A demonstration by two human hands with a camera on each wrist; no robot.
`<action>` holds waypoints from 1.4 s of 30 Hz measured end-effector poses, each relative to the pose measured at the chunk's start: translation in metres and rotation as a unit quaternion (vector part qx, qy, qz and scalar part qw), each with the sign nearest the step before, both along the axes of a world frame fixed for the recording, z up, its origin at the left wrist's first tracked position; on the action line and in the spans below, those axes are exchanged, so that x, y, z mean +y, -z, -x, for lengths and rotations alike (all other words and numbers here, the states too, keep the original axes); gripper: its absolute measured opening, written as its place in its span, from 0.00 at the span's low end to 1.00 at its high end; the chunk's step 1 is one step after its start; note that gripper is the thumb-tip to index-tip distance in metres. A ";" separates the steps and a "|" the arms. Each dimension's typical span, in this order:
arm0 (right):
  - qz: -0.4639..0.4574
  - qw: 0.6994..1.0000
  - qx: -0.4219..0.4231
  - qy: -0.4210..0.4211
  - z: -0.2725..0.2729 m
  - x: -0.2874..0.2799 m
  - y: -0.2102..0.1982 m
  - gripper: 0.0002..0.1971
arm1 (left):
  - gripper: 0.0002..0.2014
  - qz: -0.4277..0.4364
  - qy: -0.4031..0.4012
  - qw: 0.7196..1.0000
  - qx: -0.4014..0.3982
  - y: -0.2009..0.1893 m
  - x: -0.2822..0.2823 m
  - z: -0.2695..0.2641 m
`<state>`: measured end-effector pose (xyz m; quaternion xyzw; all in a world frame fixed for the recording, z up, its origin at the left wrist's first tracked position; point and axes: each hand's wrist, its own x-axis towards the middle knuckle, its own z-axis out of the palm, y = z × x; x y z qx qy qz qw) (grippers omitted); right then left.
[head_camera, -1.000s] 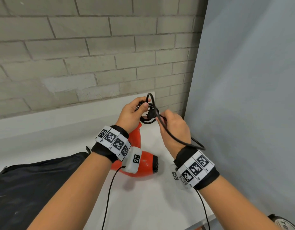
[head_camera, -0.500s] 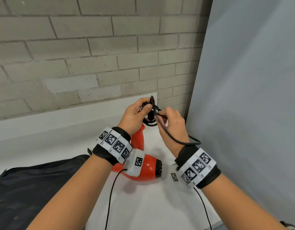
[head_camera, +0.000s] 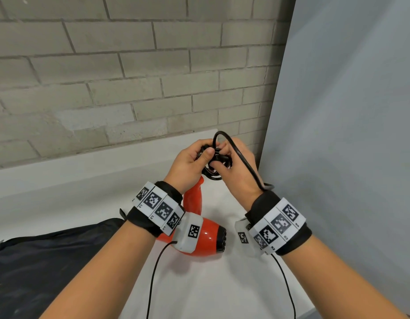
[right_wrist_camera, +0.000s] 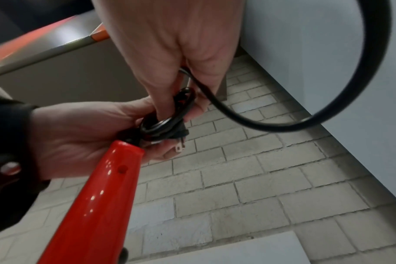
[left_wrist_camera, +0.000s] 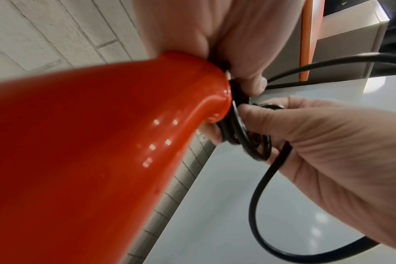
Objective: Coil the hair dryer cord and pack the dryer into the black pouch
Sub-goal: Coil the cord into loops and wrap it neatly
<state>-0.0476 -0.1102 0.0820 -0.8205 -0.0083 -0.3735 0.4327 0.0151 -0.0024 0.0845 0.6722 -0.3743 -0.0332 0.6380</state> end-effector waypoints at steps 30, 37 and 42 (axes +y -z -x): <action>0.059 0.954 0.279 0.091 -0.002 -0.010 0.008 0.21 | 0.08 -0.039 -0.039 0.998 0.039 0.004 -0.002 -0.007; 0.083 0.993 0.077 -0.034 0.060 0.011 -0.020 0.13 | 0.09 -0.029 -0.048 0.998 0.041 0.004 0.003 -0.013; -0.082 0.938 -0.334 0.039 0.063 -0.018 -0.005 0.10 | 0.09 -0.027 -0.043 0.997 0.055 0.003 0.004 -0.011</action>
